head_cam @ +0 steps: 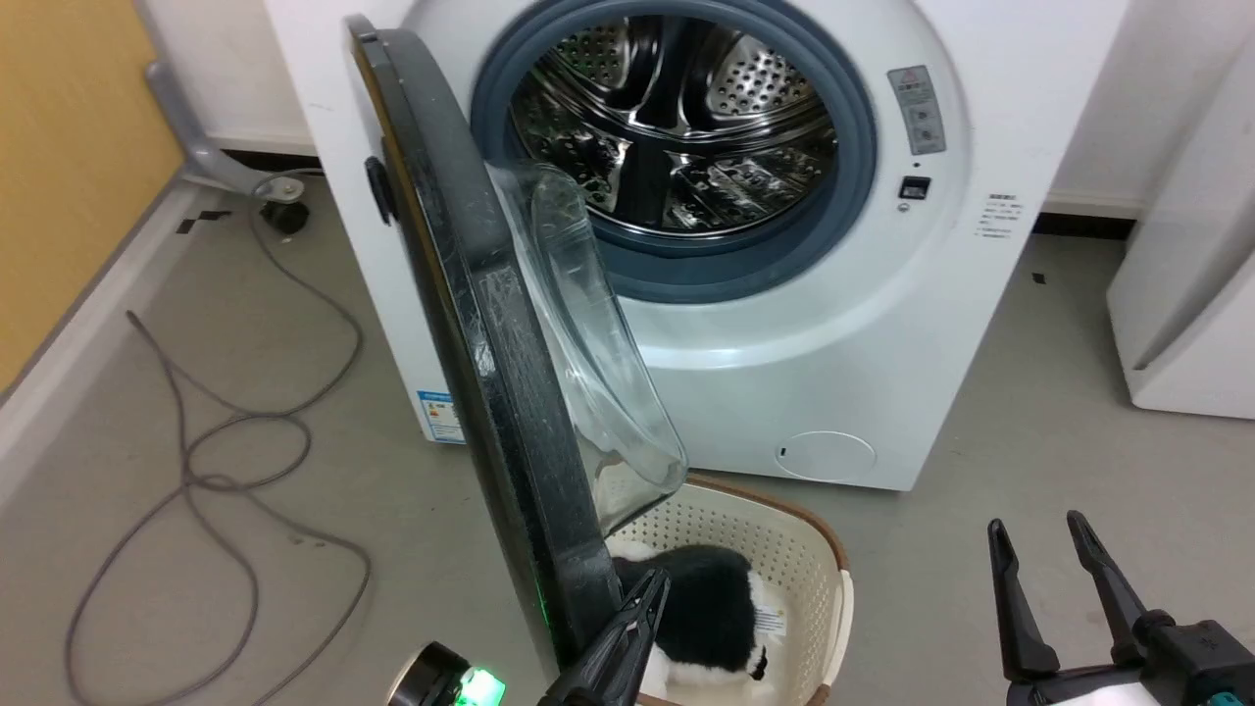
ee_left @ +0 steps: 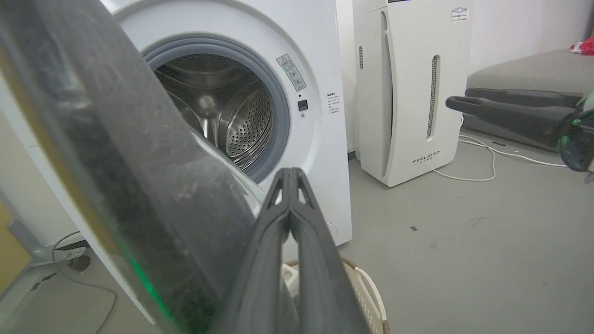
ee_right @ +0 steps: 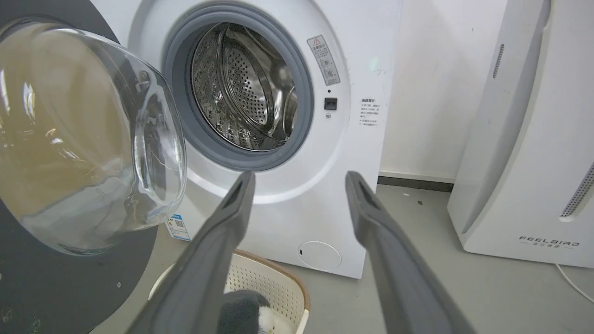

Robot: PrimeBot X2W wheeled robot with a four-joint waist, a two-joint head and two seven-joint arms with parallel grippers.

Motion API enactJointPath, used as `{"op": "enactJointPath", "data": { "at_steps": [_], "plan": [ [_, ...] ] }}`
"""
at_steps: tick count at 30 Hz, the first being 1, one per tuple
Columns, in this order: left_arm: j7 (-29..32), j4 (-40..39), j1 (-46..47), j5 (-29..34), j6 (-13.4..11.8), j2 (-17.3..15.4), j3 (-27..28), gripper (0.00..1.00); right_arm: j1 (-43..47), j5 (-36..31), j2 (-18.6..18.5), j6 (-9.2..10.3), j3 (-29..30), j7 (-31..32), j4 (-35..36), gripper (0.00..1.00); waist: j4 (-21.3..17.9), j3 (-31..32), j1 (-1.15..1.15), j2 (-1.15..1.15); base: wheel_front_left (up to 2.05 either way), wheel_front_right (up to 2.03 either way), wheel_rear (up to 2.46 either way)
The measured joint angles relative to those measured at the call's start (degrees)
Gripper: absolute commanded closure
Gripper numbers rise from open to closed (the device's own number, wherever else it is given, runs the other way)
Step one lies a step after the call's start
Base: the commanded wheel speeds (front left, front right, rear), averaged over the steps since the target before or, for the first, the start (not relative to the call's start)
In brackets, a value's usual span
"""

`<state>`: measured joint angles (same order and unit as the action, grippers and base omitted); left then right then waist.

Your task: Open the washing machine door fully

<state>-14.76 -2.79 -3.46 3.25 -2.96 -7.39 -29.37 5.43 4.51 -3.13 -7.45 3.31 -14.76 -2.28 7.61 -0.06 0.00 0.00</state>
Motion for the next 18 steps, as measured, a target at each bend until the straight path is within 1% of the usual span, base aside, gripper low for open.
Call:
{"op": "enactJointPath", "data": {
  "at_steps": [11,18],
  "plan": [
    [-0.01,-0.58,-0.34,-0.49,-1.27,-1.37,0.19,1.0,0.01,0.1,0.01,0.0,0.05,0.0,0.32,0.0,4.16,-0.06,0.0,0.0,0.0,0.0,0.0],
    [-0.16,-1.92,-2.92,-1.53,-3.83,-2.7,2.15,1.0,0.03,0.19,0.02,0.0,0.37,0.0,0.56,0.0,7.55,-0.31,0.0,0.0,0.0,0.0,0.0]
  ]
}}
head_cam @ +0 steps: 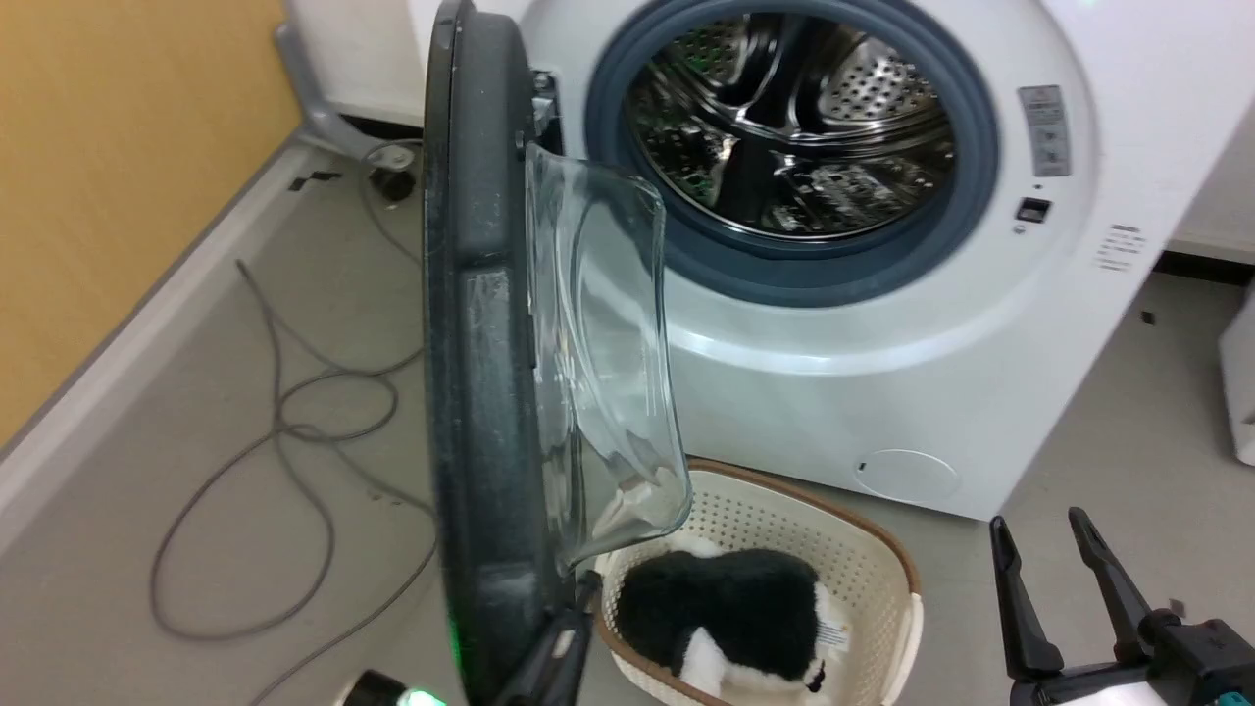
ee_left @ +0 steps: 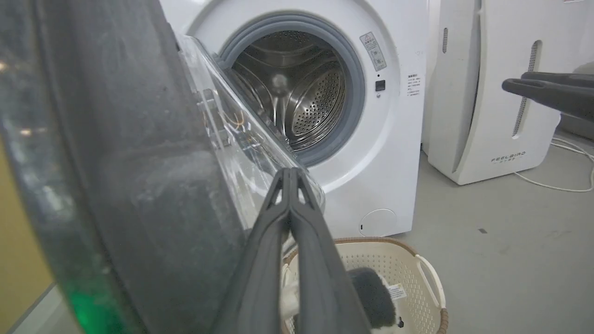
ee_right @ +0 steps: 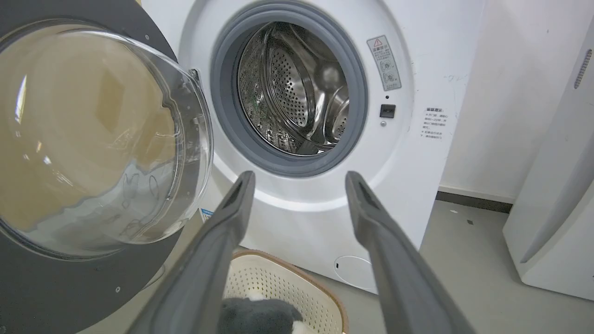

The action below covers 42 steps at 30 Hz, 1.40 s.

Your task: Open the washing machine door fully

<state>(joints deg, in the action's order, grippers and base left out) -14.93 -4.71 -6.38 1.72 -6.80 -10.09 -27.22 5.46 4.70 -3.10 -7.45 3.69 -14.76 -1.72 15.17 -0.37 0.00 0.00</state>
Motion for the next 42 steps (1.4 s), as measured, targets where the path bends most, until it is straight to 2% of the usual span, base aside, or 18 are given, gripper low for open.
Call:
{"op": "enactJointPath", "data": {
  "at_steps": [8,18,32,42],
  "plan": [
    [0.63,-0.51,-0.52,-2.27,-2.7,-2.11,5.68,1.0,0.0,-0.09,0.01,0.0,0.08,0.0,0.07,0.0,2.87,-0.73,0.0,0.0,0.0,0.0,0.0],
    [1.26,2.99,-0.69,-8.77,-6.73,-5.91,18.12,1.0,-0.01,-1.13,0.01,0.0,0.46,0.0,0.1,0.0,1.78,-1.44,0.0,0.0,0.0,0.0,0.0],
    [0.48,10.92,4.36,-16.51,-8.18,-9.0,30.38,1.0,-0.6,-3.16,0.02,0.0,1.32,0.0,0.68,0.0,-0.67,-5.8,0.0,0.0,0.0,0.0,0.0],
    [0.23,16.52,10.18,-19.27,-7.71,-11.62,38.47,1.0,-2.36,-3.85,0.02,0.0,2.09,0.0,1.05,0.0,-2.16,-9.19,0.0,0.0,0.0,0.0,0.0]
  ]
}}
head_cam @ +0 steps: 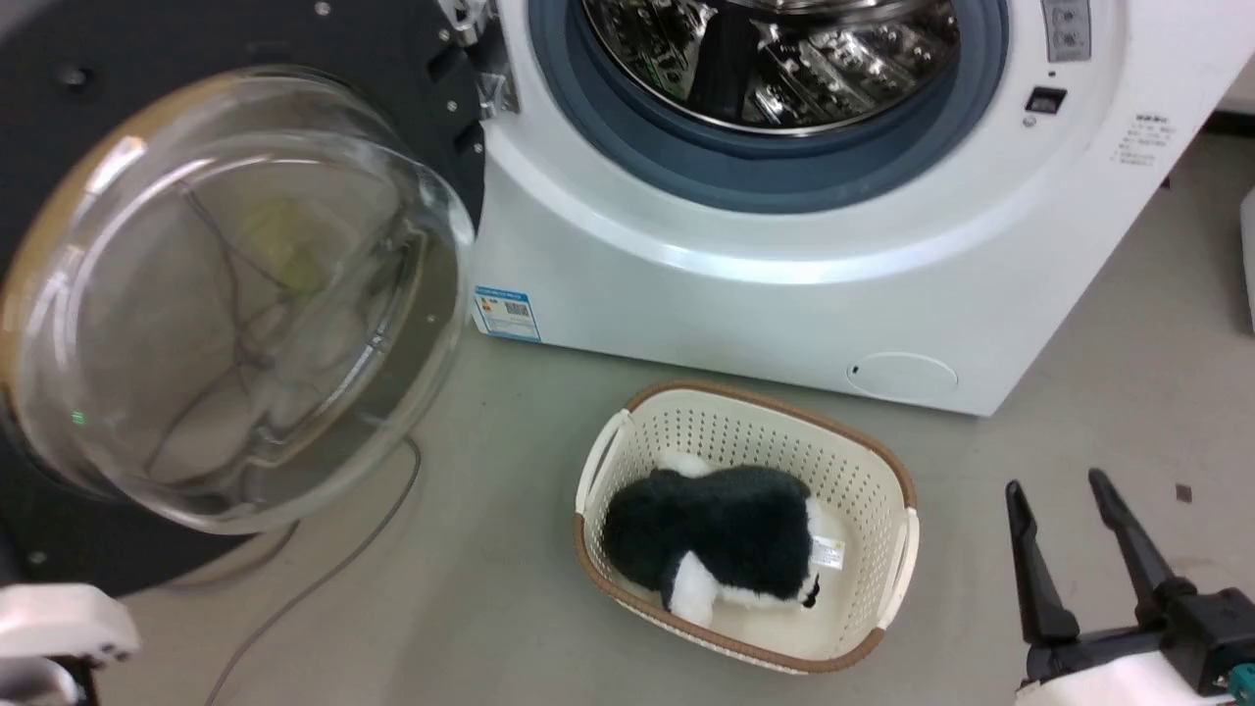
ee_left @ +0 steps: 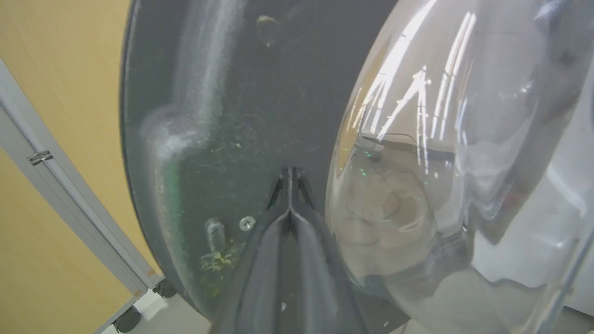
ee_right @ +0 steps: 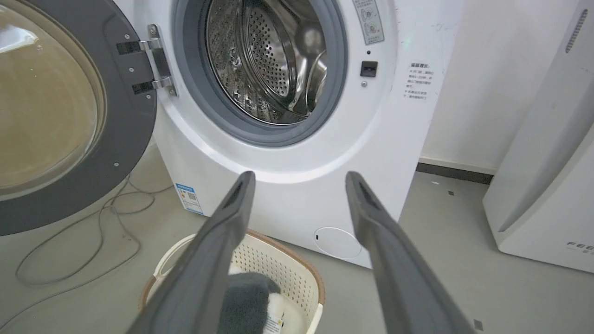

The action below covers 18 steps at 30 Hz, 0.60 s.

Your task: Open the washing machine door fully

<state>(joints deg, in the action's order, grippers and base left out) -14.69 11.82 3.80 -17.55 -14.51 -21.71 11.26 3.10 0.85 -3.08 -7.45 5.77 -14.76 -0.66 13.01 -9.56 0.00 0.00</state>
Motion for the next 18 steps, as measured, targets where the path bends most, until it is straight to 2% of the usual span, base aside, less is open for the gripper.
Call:
{"op": "enactJointPath", "data": {
  "at_steps": [5,18],
  "plan": [
    [-0.07,5.2,4.2,-1.75,1.52,-1.26,3.69,1.0,-1.41,-0.35,0.01,-0.01,-0.02,0.0,0.29,0.0,-0.89,-1.63,0.0,0.0,0.0,0.0,0.0],
    [-0.07,16.14,12.98,-2.9,3.7,-3.47,8.71,1.0,-2.76,-0.9,0.01,0.0,0.49,0.0,0.8,0.0,-2.36,-4.09,0.0,0.0,0.0,0.0,0.0]
  ]
}}
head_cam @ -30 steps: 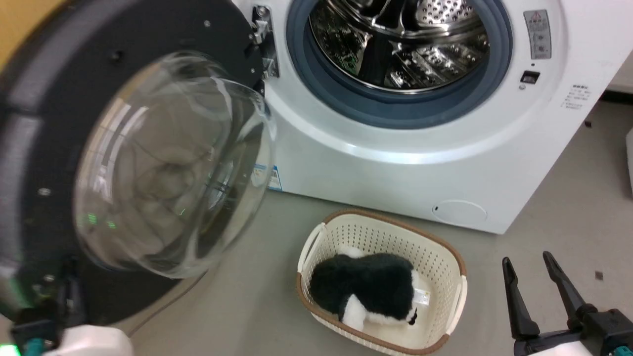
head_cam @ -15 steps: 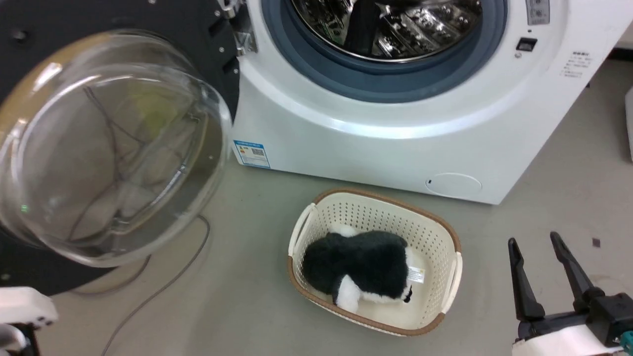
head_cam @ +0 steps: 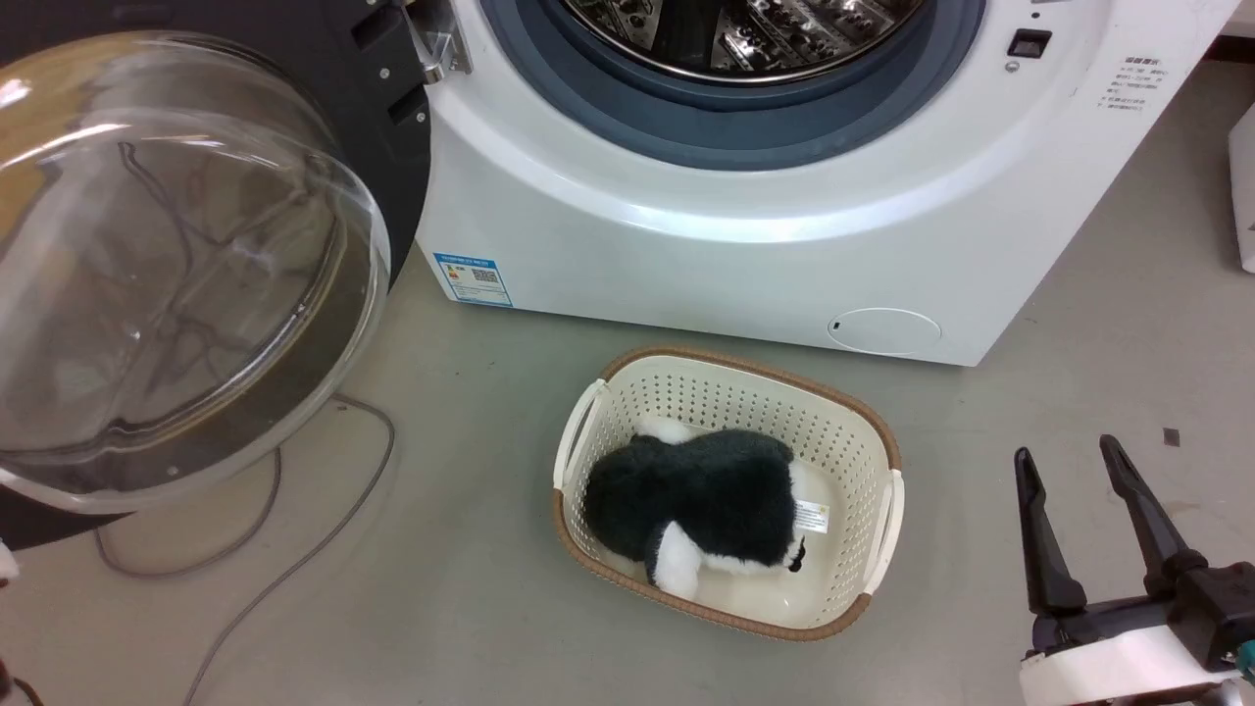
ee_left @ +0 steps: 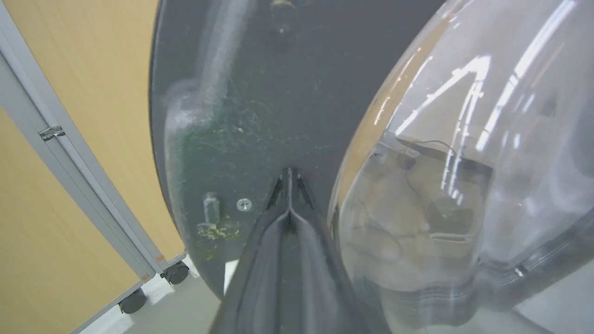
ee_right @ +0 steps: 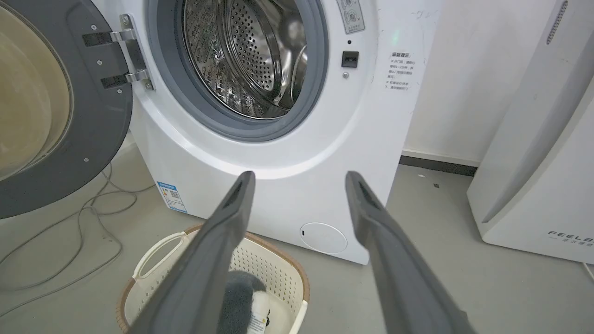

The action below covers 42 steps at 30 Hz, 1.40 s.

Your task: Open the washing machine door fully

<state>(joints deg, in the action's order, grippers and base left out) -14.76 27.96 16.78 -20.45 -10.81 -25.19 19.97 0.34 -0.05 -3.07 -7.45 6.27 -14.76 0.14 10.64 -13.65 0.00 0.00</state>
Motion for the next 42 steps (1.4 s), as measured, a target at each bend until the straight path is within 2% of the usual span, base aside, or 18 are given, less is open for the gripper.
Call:
{"op": "enactJointPath", "data": {
  "at_steps": [12,18,27,30,35,38,42],
  "plan": [
    [0.01,3.83,2.37,2.74,1.99,-0.05,2.88,1.0,0.02,0.05,0.0,0.0,0.04,0.0,-0.29,0.0,-0.09,1.51,0.0,0.0,0.0,0.0,0.0],
    [0.01,-1.81,1.22,6.03,2.66,2.78,4.22,1.0,0.45,0.7,0.0,0.0,0.25,0.0,-0.58,0.0,0.2,4.09,0.0,0.0,0.0,0.0,0.0],
    [0.01,-14.72,-8.26,11.39,4.17,8.69,2.92,1.0,2.6,1.63,0.0,0.0,0.75,0.0,-0.8,0.0,-0.18,9.15,0.0,0.0,0.0,0.0,0.0],
    [0.0,-18.68,-11.19,12.48,5.61,10.13,1.42,1.0,3.35,1.65,0.01,-0.01,0.66,0.0,-0.94,0.0,-0.46,10.6,0.0,0.0,0.0,0.0,0.0],
    [0.0,-23.65,-14.46,13.47,9.68,11.76,-2.85,1.0,4.26,1.71,0.01,0.0,0.8,0.0,-0.83,0.0,-1.09,12.38,-0.01,0.0,0.0,0.0,0.0],
    [0.0,-25.41,-15.86,13.58,11.26,13.58,-5.32,1.0,4.82,1.76,0.02,-0.01,0.82,0.0,-0.78,0.0,-1.49,13.06,-0.01,0.0,0.0,0.0,0.0],
    [0.0,-25.84,-16.69,13.72,13.16,14.29,-8.12,1.0,5.15,1.93,0.02,0.0,0.65,0.0,-0.77,0.0,-2.18,13.51,-0.01,0.0,0.0,0.0,0.0]
  ]
}}
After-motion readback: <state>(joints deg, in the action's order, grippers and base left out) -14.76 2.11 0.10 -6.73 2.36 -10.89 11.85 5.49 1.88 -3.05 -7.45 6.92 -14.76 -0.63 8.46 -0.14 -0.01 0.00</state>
